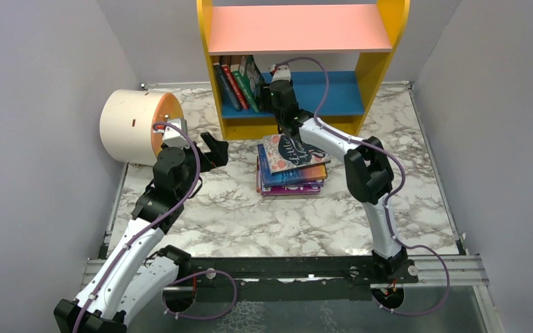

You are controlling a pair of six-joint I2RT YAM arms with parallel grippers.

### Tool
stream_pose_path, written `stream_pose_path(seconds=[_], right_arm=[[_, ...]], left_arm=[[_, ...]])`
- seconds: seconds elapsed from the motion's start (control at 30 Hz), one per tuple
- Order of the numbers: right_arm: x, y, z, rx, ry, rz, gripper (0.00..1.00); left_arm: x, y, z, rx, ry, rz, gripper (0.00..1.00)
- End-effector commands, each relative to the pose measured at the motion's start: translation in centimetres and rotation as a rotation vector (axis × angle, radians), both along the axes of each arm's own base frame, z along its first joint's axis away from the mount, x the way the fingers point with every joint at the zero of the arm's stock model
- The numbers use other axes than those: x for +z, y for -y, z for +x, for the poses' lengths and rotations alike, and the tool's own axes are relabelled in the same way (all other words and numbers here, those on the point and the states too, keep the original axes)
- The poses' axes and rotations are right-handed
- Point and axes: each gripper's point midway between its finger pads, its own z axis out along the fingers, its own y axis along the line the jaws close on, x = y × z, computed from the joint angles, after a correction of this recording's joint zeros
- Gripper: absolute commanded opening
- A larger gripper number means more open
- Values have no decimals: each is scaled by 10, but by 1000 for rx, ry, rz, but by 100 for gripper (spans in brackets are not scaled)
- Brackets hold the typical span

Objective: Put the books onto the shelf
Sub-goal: Adjust the book on the shelf.

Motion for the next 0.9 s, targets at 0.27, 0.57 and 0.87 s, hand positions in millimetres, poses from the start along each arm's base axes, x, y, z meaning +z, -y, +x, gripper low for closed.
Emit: stream_pose_path(seconds=[0.27, 0.57, 0.87], right_arm=[[-16, -11, 15, 15, -20, -13, 57], [-12, -22, 17, 29, -25, 9, 57], [-11, -33, 19, 37, -31, 16, 57]], left_arm=[[11, -8, 0, 35, 25, 1, 92], [9, -8, -1, 34, 20, 2, 92], [10, -9, -2, 36, 22, 2, 92]])
